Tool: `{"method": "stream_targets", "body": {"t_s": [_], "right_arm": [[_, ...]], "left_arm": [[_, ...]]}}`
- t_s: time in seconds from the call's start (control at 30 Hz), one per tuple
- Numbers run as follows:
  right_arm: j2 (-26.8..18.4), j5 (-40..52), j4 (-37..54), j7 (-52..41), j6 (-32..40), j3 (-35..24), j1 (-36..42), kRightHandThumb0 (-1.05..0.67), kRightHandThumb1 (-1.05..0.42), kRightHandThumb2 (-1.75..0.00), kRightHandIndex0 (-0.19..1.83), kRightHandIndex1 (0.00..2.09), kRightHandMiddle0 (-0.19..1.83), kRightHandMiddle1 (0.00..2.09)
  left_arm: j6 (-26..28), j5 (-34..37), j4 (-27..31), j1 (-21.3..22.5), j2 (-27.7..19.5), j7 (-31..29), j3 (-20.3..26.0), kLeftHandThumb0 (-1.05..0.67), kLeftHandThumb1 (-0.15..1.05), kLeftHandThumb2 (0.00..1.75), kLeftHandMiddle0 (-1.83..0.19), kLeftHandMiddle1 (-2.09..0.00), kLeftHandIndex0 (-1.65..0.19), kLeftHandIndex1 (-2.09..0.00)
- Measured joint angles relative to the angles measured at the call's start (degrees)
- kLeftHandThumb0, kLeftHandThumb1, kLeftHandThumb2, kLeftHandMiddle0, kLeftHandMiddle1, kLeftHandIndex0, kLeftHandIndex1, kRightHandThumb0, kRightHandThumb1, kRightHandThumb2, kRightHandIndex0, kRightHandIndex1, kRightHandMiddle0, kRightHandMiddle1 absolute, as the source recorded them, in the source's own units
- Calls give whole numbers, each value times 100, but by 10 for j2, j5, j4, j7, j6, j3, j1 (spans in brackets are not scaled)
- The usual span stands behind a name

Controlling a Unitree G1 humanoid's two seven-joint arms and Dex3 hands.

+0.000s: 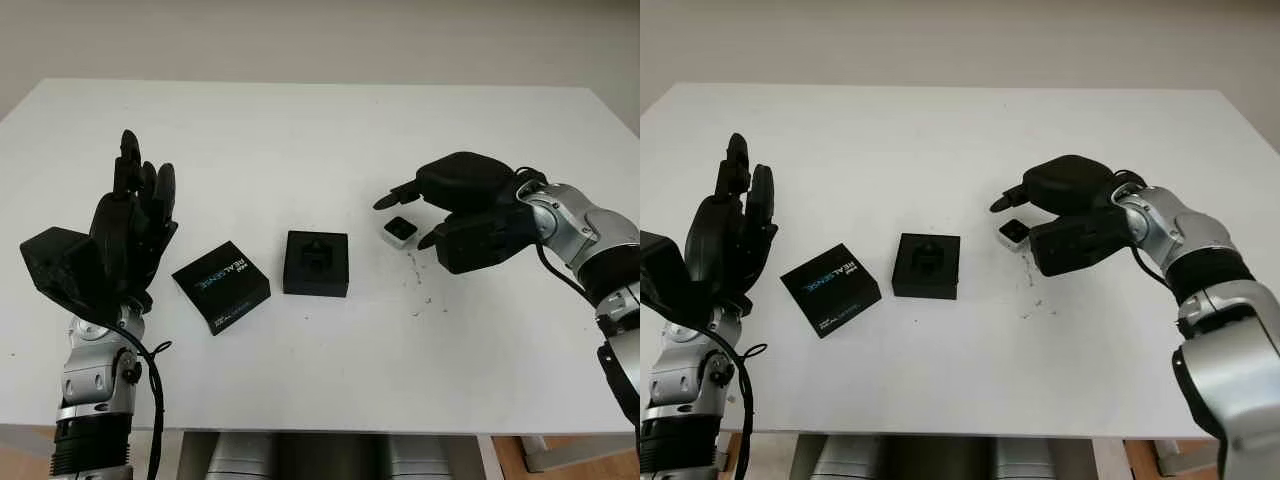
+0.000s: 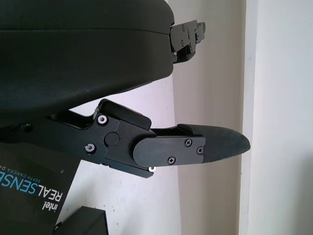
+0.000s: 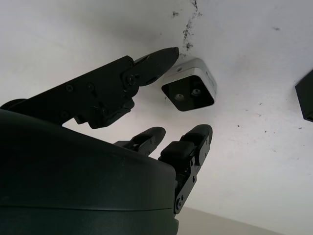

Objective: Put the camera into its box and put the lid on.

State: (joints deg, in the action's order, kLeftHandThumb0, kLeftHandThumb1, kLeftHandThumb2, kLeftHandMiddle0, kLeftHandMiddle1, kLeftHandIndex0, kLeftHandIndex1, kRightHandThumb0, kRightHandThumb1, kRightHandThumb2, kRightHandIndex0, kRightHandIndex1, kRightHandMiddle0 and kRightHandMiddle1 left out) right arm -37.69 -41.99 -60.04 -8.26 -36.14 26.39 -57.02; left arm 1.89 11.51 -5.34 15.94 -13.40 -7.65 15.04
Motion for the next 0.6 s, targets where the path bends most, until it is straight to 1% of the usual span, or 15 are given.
{"method": "stream_targets", "body": {"t_s": [0.37,0.6], "right_arm": [[6,-5,-8,20,0,8,0,-30,-83,-5,60,17,67,11],[7,-7,-28,39,0,11,0,-26,-85,-6,60,22,70,13]], "left_arm": [[1,1,0,0,-1,2,3,-78,105,41,19,0,19,0],[1,9,0,1,-1,-1,10,-78,105,40,19,0,19,0]]}}
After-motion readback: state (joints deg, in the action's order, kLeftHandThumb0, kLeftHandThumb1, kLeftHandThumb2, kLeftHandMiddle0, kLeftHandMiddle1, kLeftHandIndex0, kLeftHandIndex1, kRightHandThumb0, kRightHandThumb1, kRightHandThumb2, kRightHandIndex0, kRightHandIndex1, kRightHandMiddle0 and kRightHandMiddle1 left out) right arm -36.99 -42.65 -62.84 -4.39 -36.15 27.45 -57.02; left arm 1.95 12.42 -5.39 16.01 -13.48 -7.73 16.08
